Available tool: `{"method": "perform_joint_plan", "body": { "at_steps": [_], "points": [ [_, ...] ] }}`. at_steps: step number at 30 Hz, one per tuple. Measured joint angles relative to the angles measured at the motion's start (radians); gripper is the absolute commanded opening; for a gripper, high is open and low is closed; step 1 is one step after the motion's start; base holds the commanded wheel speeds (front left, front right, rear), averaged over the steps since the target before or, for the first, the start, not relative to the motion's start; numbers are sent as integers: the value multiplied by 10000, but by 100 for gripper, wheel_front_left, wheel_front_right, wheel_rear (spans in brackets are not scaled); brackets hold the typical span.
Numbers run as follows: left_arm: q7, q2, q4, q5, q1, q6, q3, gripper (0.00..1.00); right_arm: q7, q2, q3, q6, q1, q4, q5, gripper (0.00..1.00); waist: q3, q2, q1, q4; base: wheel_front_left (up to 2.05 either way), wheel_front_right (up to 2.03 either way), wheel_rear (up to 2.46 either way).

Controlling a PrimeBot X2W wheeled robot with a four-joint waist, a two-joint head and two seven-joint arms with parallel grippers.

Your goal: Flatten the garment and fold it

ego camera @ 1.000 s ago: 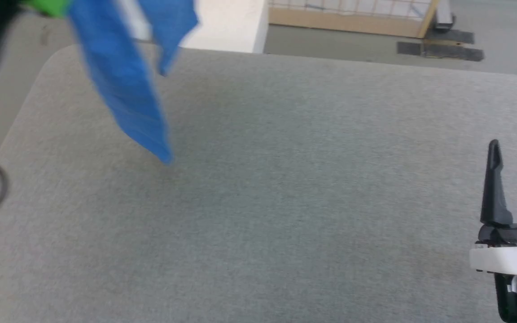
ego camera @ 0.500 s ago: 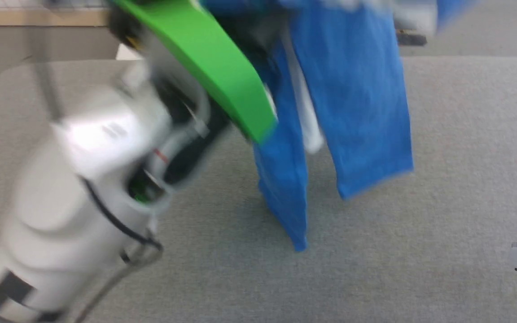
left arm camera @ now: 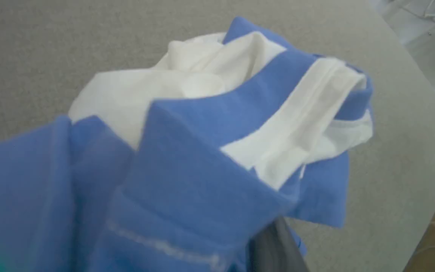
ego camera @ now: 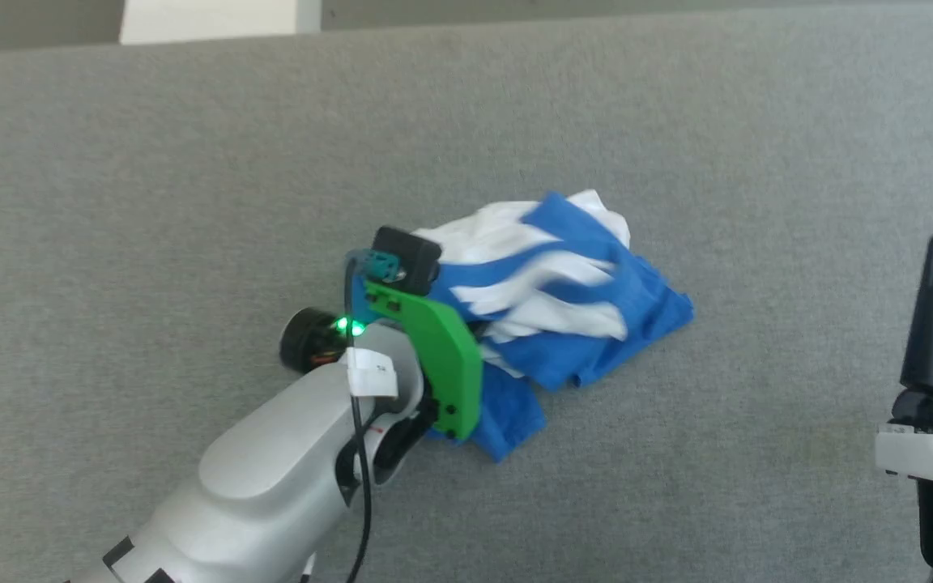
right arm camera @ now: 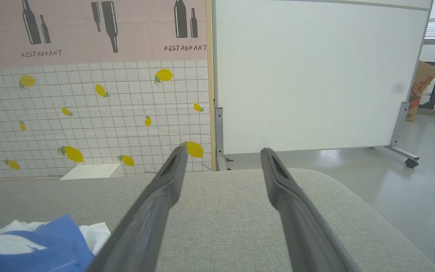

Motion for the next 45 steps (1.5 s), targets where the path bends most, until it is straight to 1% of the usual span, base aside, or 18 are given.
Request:
{"method": "perform_joint_plan", "body": {
  "at_steps": [3, 4, 5, 8, 11, 14, 17, 22, 24, 27, 28, 31, 33, 35, 37, 39, 41, 45],
  "points": [
    [-121, -115, 719, 21, -44, -188, -10, 0, 0, -2, 65, 0, -135, 15, -2, 100, 329, 0, 0, -92, 0, 0, 0],
    [-240, -213, 798, 21, -68, -234, 44, 44, 0, -2, 54, 0, -151, 21, -6, 100, 404, 0, 0, -103, 0, 0, 0],
    [-382, -309, 882, 25, -113, -311, 65, 100, 0, -2, 69, 0, -176, 44, -21, 100, 487, 0, 0, -103, 0, 0, 0],
    [-828, -508, 1009, 119, -221, -512, 86, 100, 0, -4, 84, 0, -221, 165, -38, 100, 574, 0, 0, -10, 0, 0, 0],
    [-1302, -514, 963, 278, -216, -623, 132, 100, 0, 0, 151, 0, -223, 293, -63, 100, 462, 0, 0, 71, 0, 0, 0],
    [-1697, -393, 585, 290, -142, -644, 326, 100, 0, -2, 150, 0, -211, 385, -96, 100, 196, 0, 0, 153, 0, 0, 0],
    [-1967, -86, -100, 280, 147, -493, 548, 100, 0, -4, 102, 0, -153, 445, -111, 100, -160, 0, 0, 297, 0, 0, 0],
    [-2531, 790, -1730, 132, 1062, 245, 1254, 100, 2, -2, 58, 0, 128, 474, -113, 100, -831, 0, 0, 617, 0, 0, 0],
    [-2936, 1160, -2366, 150, 1456, 679, 1592, 100, 6, -4, 50, 0, 213, 472, -111, 100, -1051, 0, 0, 733, 0, 0, 0],
    [-3921, 1687, -3210, 341, 2171, 1471, 2314, 100, 21, -2, 86, 0, 293, 439, -111, 100, -1336, 0, 0, 880, 0, 0, 0],
    [-4355, 1910, -3521, 533, 2510, 1802, 2600, 100, 25, -2, 105, 0, 345, 422, -109, 100, -1442, 0, 0, 923, 0, 0, 0],
    [-4815, 2293, -4121, 1139, 3341, 2433, 3164, 100, 94, -2, 105, 0, 483, 374, -107, 100, -1626, 0, 0, 959, 0, 0, 0],
    [-4905, 2278, -4520, 1572, 4109, 2821, 3810, 100, 96, -4, 90, 0, 587, 336, -100, 100, -1700, 0, 0, 919, 0, 0, 0],
    [-4907, 2228, -4928, 2466, 4812, 3020, 4376, 100, 96, 0, 102, 0, 667, 330, -86, 100, -1721, 0, 0, 839, 0, 0, 0],
    [-4938, 2000, -5334, 3549, 5554, 3060, 4955, 100, 98, -2, 128, 0, 760, 326, -69, 100, -1721, 0, 0, 741, 0, 0, 0],
    [-4938, 1749, -5497, 4397, 6215, 3056, 5264, 100, 98, -2, 174, 0, 852, 337, -29, 100, -1710, 0, 0, 658, 0, 0, 0],
    [-4939, 1373, -5565, 4986, 6757, 2924, 5496, 100, 98, -4, 242, 0, 909, 374, 8, 100, -1700, 0, 0, 594, 0, 0, 0],
    [-4938, 719, -5277, 5599, 7360, 2307, 5816, 100, 105, 2, 393, 0, 1052, 533, 69, 100, -1720, 0, 1, 537, 0, 0, 0]
  ]
}}
